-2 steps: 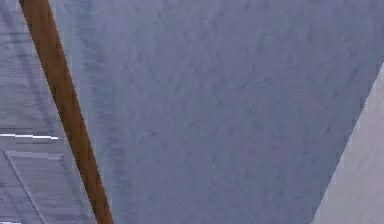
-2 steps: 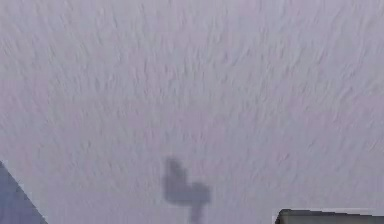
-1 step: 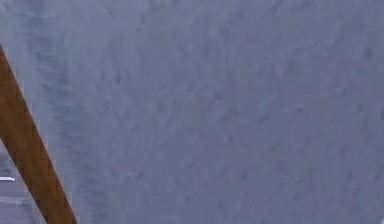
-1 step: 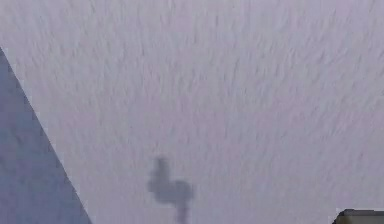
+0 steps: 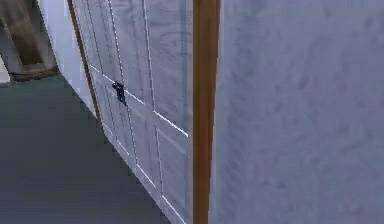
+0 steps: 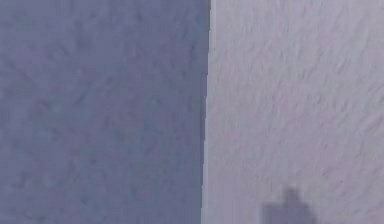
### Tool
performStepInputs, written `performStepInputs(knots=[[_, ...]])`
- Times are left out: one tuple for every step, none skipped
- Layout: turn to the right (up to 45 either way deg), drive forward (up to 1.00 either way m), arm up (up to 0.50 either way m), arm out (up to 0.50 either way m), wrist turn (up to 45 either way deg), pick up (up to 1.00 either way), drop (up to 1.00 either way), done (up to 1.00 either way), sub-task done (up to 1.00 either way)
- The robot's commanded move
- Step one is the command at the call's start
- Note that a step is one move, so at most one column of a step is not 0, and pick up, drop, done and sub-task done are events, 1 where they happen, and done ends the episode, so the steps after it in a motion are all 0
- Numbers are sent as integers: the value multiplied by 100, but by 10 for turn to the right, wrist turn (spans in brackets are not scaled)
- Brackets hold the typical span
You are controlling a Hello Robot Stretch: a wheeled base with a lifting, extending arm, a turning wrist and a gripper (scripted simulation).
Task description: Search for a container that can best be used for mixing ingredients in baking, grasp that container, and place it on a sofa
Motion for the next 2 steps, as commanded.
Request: performStepInputs(knots=[[-420, 0, 0, 0, 0, 0, 0, 0, 0], [0, 100, 0, 0, 0, 0, 0, 0, 0]])
